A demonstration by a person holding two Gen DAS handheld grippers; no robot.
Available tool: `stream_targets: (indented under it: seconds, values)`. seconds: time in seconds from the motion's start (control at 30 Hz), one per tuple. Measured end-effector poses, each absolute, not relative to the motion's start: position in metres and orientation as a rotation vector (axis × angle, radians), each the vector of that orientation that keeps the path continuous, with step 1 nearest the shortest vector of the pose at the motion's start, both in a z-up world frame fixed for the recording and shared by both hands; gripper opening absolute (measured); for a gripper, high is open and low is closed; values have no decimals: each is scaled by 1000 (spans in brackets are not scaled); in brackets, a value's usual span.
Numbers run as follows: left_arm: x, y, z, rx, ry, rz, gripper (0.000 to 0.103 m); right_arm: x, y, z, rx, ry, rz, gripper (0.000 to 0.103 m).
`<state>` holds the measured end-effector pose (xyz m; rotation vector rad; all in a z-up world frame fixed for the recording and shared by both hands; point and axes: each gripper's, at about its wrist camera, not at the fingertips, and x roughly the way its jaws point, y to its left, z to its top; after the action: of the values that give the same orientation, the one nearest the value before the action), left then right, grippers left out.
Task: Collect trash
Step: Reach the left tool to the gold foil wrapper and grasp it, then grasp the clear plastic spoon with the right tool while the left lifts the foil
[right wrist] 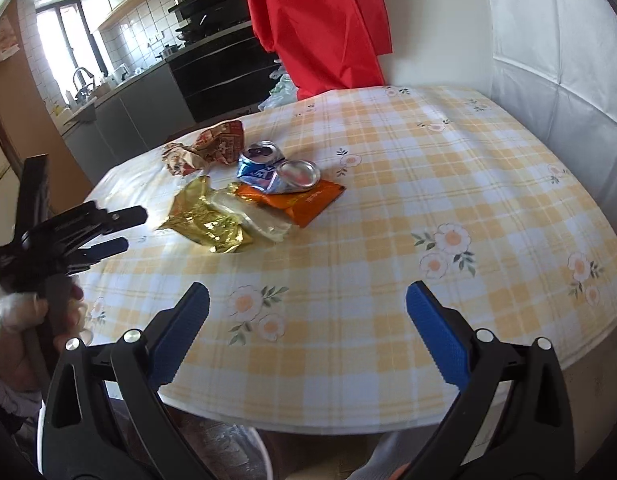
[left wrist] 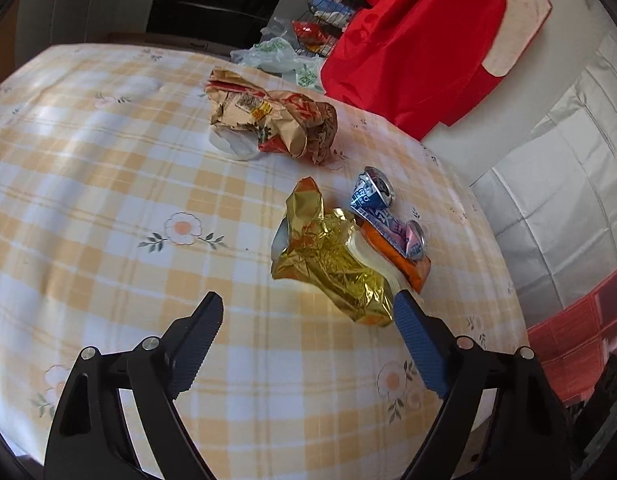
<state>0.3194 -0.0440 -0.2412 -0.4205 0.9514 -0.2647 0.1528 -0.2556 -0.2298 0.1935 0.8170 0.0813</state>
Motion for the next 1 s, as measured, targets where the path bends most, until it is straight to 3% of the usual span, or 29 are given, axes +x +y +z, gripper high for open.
stream_targets:
  seconds: [0.17,0.23,0.3,0.37,0.43,0.53,0.77,1.0]
  values:
    - [356,-52,-273,-524,1020,-260,68,178,-264,-236,146,846,51,97]
    - [362,-53,-281,-552,1039,-254,56,186,-264,-239,132,855,62,97]
    - [365,-53,-287,-564,1052,-252,28,195,-261,-241,103,856,77,96]
    - [364,-53,-287,-534,1063,-263,17,205,-256,-242,64,854,103,92]
    - [359,-50,-282,-511,1047,-276,15,214,-248,-243,34,859,140,82]
    - [350,-40,-273,-494,1038,-294,12,230,-234,-249,14,876,209,78]
    - [325,-21,-248,-366,998,-286,7,252,-172,-267,-78,925,392,54]
    - [310,-1,-237,-334,965,-263,5,265,-131,-287,-209,966,416,51]
